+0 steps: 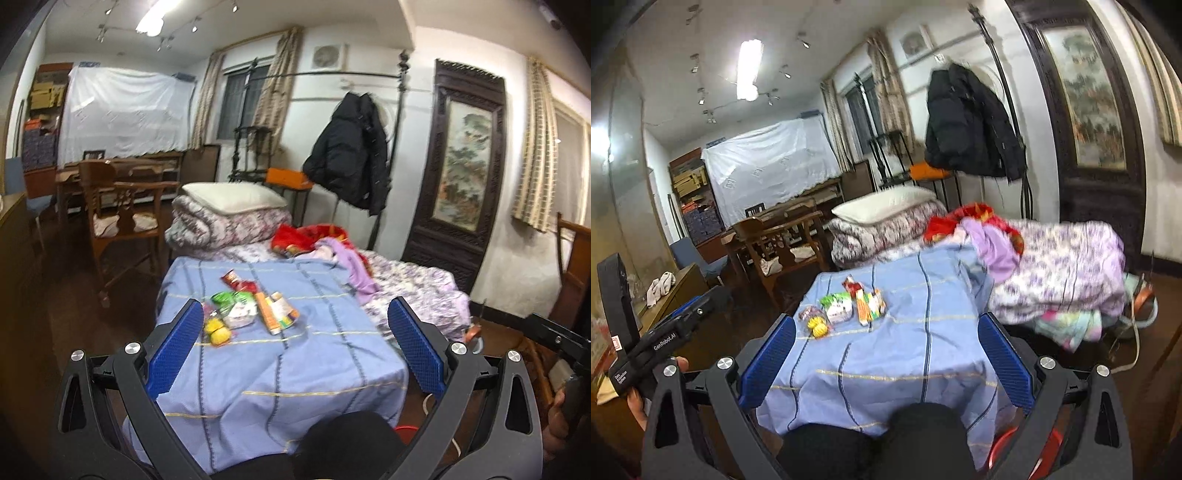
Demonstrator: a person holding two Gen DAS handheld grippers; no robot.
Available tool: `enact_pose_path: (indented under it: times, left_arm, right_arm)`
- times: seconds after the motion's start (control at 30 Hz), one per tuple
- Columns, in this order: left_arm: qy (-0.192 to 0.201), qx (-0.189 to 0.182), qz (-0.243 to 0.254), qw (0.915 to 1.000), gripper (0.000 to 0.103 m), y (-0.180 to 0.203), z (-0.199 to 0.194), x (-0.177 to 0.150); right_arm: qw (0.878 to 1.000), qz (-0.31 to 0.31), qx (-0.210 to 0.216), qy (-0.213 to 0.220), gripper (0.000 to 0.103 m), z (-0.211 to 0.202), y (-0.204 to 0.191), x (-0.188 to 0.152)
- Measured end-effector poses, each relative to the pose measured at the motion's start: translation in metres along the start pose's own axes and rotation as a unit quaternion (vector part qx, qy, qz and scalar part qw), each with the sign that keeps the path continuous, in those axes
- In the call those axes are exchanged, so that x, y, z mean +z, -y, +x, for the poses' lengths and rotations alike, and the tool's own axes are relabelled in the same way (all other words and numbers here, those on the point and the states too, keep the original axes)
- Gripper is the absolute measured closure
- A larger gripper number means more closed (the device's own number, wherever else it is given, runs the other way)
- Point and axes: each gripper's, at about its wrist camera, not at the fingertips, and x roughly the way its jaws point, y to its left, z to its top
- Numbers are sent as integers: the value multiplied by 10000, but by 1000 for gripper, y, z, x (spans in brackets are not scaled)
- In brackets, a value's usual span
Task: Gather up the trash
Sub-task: 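Move both open tools back toward the remaining trash on the table, then grasp the yellow plastic flower with the left tool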
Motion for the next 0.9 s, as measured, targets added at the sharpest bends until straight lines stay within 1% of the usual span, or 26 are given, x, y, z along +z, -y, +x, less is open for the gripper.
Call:
enact_pose_path:
  times: [0.1,0.17,0.23,0.3,0.37,0.4,0.47,0.57,0.67,0.73,0.8,0.9]
  left_arm:
    - [-240,277,-1,9993,7,-12,23,-8]
    - [-397,337,-46,9986,7,-19,35,-13]
    - [-656,396,-131,9970,7,-29,53,-20]
    - [-929,453,-250,9943,7,-40,72,-29]
    - [-1119,489,-365,9918,7,-47,82,-37]
    - [-1275,533,-465,9893,7,-55,91,-42]
    - [-1389,572,-567,9870,7,-63,98,-47]
    - [-1515,739,-644,9836,7,-76,108,-53]
    - [-1690,894,-741,9788,7,-91,121,-61]
    - [-1851,988,-866,9739,7,-105,130,-69]
    - [-2012,1086,-991,9685,7,-120,139,-77]
    - [-2179,1167,-1106,9626,7,-136,149,-86]
  right_arm:
    - [9995,150,-39,-289,6,28,12,-8]
    - [9988,207,-74,-433,6,44,17,-14]
    - [9979,294,-105,-574,6,59,23,-18]
    - [9971,339,-141,-668,6,70,27,-21]
    - [9964,364,-178,-747,6,81,31,-23]
    - [9958,389,-182,-808,6,87,33,-24]
    - [9946,449,-159,-921,6,99,39,-28]
    - [9918,536,-118,-1157,6,122,43,-34]
    - [9880,602,-64,-1419,6,148,44,-41]
    - [9850,602,-47,-1615,6,169,43,-47]
    - [9830,574,-16,-1744,6,186,41,-52]
    - [9820,471,-60,-1829,6,206,36,-59]
